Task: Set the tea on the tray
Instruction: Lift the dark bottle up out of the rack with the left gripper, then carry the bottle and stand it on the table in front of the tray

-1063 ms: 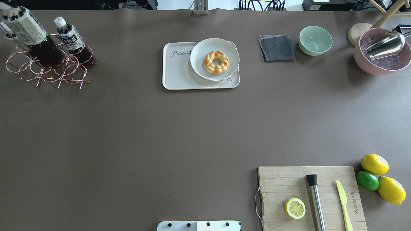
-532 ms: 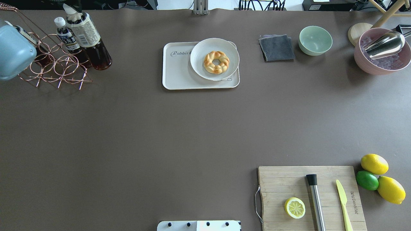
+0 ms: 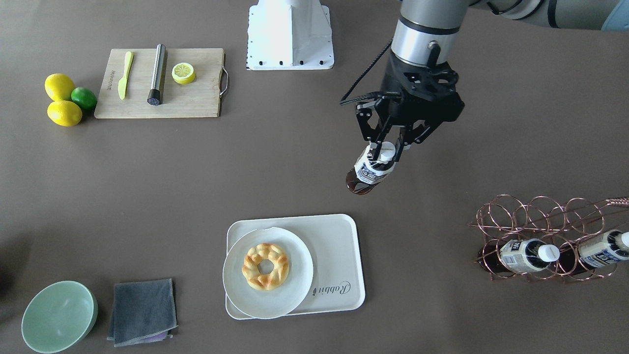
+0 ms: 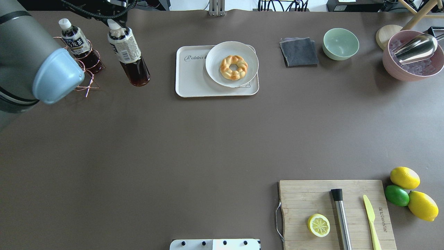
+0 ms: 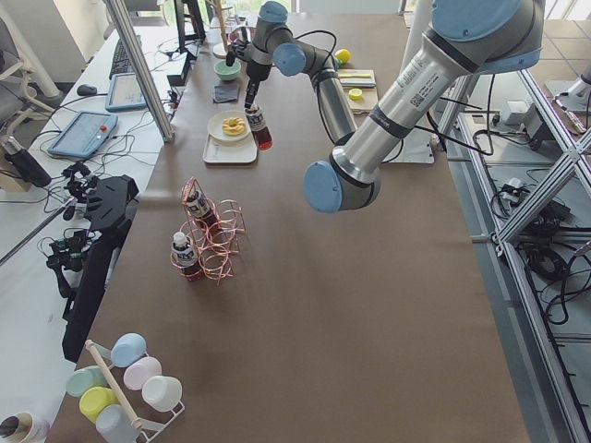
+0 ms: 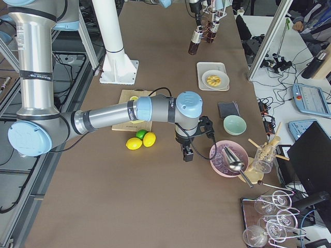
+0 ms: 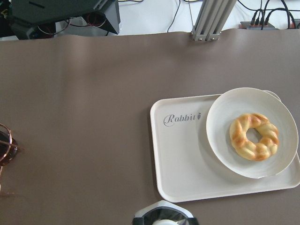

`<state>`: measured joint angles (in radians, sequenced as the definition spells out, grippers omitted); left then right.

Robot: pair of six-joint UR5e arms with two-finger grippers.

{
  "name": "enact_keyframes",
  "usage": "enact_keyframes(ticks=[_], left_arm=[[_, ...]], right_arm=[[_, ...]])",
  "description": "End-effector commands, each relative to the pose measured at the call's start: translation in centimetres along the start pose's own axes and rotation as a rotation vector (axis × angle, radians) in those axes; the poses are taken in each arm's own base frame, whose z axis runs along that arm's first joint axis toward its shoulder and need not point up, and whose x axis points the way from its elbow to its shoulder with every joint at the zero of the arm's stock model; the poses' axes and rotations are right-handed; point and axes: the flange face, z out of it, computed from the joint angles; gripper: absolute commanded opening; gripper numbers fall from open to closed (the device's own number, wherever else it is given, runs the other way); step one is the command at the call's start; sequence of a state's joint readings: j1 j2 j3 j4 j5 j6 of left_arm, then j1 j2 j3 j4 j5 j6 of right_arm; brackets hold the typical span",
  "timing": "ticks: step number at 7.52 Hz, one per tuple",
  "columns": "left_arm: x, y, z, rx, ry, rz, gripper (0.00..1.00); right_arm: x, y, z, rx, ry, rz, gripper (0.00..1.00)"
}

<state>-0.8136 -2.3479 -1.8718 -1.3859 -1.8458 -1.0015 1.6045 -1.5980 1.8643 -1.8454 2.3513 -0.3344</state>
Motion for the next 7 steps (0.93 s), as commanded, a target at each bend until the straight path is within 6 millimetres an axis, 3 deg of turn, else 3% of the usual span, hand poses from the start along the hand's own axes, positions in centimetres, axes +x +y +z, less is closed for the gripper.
enact_keyframes(ticks=[1, 3, 5, 7], left_arm=[[8.5, 9.5, 2.4, 0.036, 0.011, -0.034, 0.0], [11.8, 15.4, 3.0, 0.052, 0.02, -0.026, 0.0], [12.6, 18.4, 2.3, 0.045, -0.015, 0.011, 0.0], [12.7, 19.1, 2.7, 0.043, -0.022, 0.02, 0.0]], right_arm=[[-0.1, 0.1, -0.1, 0.002, 0.0, -0.001, 1.0], [0.0, 0.5, 0.2, -0.003, -0.004, 0.002, 1.0], [-0.1, 0.6, 0.2, -0.001, -0.012, 0.002, 1.0], [0.1, 1.0, 0.4, -0.005, -0.014, 0.005, 1.0]])
